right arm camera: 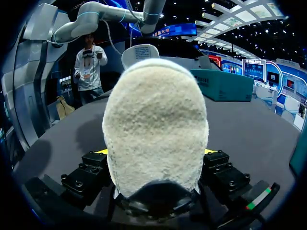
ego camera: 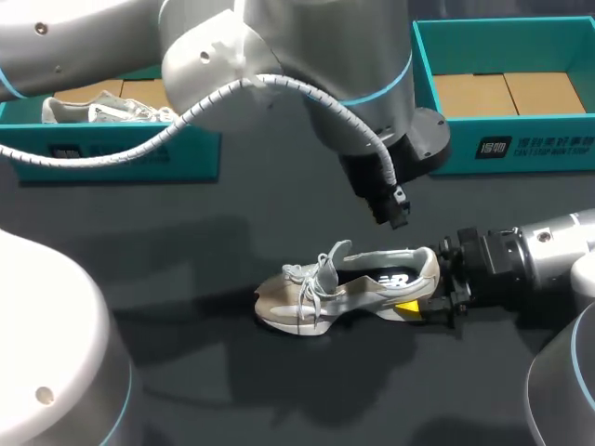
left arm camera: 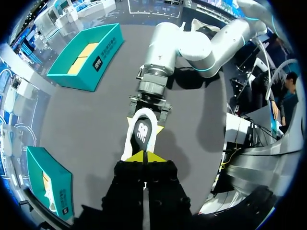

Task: Take the shoe out of the shoebox, open the shoe tongue, remove and reinsert the insole, then place the shoe into the shoebox

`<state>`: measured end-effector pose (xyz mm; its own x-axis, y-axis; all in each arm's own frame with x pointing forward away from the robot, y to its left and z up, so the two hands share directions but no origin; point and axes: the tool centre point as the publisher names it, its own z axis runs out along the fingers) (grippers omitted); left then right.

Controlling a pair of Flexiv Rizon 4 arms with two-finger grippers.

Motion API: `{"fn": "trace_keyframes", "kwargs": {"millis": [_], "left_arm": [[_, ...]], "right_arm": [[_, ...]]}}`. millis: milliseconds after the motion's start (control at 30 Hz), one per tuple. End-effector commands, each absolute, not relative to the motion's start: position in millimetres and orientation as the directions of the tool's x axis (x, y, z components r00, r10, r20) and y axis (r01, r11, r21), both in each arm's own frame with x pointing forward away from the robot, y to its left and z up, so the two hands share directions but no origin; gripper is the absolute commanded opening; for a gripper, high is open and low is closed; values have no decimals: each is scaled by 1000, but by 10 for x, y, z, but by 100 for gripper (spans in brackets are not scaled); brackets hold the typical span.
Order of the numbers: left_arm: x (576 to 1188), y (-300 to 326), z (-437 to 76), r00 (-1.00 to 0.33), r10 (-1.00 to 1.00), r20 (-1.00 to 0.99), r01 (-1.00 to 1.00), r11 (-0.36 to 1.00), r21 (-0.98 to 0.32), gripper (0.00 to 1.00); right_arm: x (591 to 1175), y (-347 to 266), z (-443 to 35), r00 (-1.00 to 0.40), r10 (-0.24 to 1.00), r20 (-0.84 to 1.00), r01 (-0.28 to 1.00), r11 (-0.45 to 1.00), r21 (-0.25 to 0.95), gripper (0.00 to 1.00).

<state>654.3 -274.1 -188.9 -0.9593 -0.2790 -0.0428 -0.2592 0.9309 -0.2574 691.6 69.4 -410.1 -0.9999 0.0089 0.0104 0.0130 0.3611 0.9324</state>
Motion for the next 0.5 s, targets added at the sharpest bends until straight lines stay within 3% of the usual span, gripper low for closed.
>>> {"fn": "trace_keyframes", "kwargs": {"millis": [33,500], "left_arm": [[6548,-2762,-1981,-965,-257,-54,-234,935,-265,0],[6589,-2761,-2500,-982,-179,-66,-157,954,-254,0]], "right_arm": [[6905,721,-4115,-1000,11,9,13,363,932,0],[6905,721,-4115,-1000,11,9,13,363,932,0]]}}
